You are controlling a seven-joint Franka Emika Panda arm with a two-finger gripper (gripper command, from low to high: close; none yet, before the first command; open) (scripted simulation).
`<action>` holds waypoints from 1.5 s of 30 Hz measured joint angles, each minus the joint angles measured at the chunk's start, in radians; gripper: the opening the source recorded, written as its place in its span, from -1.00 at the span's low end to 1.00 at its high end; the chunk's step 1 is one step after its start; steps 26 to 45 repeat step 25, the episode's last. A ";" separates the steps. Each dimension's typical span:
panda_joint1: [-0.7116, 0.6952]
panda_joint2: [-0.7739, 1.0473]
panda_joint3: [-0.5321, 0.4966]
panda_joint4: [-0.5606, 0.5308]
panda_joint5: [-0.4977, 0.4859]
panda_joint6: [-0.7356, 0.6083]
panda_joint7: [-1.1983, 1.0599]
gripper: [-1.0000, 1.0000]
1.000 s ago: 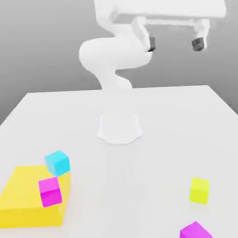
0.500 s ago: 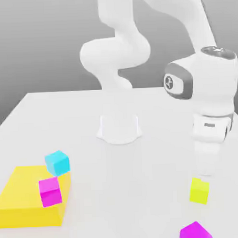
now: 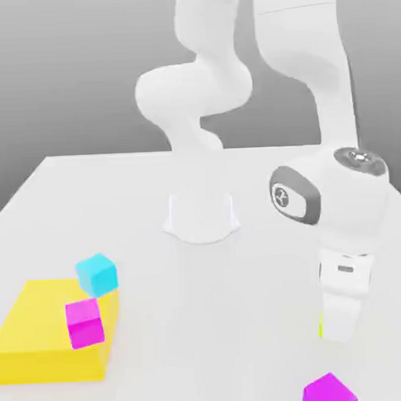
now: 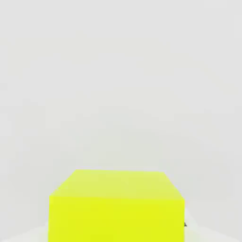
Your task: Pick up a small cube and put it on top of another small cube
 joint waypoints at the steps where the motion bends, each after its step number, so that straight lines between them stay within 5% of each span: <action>1: -0.006 -0.035 0.009 -0.007 0.012 -0.028 -0.009 -1.00; 5: -0.067 -0.152 -0.034 -0.008 0.049 -0.141 -0.015 -1.00; 16: -0.581 -0.360 -0.304 0.093 0.048 -0.446 0.121 -1.00; 21: -0.618 -0.257 -0.323 0.081 0.101 -0.336 0.097 -1.00; 22: -0.620 -0.232 -0.321 0.076 0.110 -0.308 0.091 1.00; 45: -0.619 -0.232 -0.321 0.076 0.110 -0.308 0.091 1.00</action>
